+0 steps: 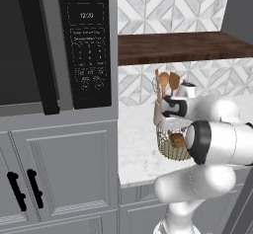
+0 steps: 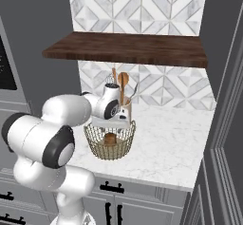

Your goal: Open the cabinet, pick up the bread from the cabinet and place it in the basket. Then move the basket to the dining counter.

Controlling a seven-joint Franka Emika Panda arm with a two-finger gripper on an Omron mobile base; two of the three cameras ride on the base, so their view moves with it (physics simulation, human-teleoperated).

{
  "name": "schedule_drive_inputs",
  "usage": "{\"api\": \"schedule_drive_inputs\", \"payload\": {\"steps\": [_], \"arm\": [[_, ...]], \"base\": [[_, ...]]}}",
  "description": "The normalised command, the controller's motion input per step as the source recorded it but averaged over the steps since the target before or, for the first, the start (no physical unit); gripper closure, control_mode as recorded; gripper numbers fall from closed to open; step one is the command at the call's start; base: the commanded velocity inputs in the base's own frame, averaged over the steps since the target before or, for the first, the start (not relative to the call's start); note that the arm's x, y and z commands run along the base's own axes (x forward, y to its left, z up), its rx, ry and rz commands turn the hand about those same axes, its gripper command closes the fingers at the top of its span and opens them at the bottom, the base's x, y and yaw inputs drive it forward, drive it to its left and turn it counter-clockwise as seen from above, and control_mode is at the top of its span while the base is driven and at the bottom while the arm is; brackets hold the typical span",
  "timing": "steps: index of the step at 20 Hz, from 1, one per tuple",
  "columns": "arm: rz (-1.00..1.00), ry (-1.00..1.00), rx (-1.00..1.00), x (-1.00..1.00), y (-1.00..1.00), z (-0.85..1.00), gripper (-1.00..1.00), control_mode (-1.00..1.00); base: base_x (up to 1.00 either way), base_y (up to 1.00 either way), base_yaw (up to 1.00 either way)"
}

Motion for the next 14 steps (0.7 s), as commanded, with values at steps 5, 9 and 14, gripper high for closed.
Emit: {"api": "schedule_drive_inputs", "payload": {"steps": [5,9,14], "arm": [[-0.03,-0.13,-0.04,-0.35,-0.03,0.32,-1.0,-1.0],[-0.23,-0.04,-0.03,-0.27,-0.15,0.59,-1.0,-1.0],[-0.41,0.0,-0.03,-0.38,-0.31,0.36,-1.0,-1.0]], "base": [[0.0,0.0,0.0],[0.0,0.0,0.0],[0.0,0.0,0.0]]}}
